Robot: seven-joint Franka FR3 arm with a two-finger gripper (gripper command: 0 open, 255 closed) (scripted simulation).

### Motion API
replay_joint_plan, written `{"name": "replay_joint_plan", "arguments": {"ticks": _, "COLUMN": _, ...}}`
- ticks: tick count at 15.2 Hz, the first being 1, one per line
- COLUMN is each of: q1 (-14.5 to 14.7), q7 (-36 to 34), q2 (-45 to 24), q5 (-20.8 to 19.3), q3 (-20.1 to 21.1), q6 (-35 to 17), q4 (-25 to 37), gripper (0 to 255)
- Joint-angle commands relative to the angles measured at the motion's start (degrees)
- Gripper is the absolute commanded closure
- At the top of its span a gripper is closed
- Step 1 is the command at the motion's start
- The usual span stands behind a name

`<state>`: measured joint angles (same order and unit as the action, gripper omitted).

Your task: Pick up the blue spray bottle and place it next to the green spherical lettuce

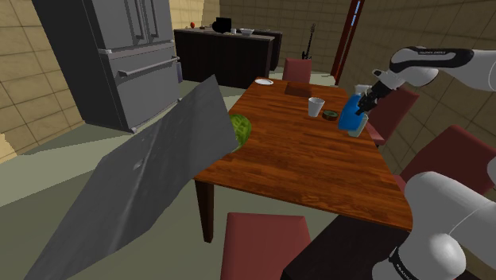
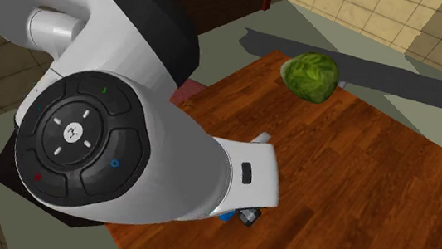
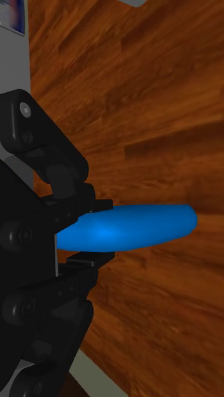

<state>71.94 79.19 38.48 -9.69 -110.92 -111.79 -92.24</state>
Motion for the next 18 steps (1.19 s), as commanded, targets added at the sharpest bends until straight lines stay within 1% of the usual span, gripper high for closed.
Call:
{"name": "replay_joint_plan", "arguments": {"ticks": 1, "q1": 0.07, "q7": -0.19, "q2": -0.41, "q5": 0.34, "q3": 0.39, "q6": 1.47, "q4": 1.3, "gripper": 255}}
{"name": "replay_joint_plan", "arguments": {"ticks": 10, "q1": 0.81, "q7": -1.22, "q2": -1.85, "q5": 1.49, "q3": 1.62, "q6": 7.39, "q4": 6.94, "gripper": 255}}
{"name": "replay_joint_plan", "arguments": {"ticks": 18, "q1": 2.69, "q7": -2.4, "q2": -2.47, "q5": 1.94, "q3": 1.93, "q6": 13.12, "q4": 13.3, "gripper": 255}}
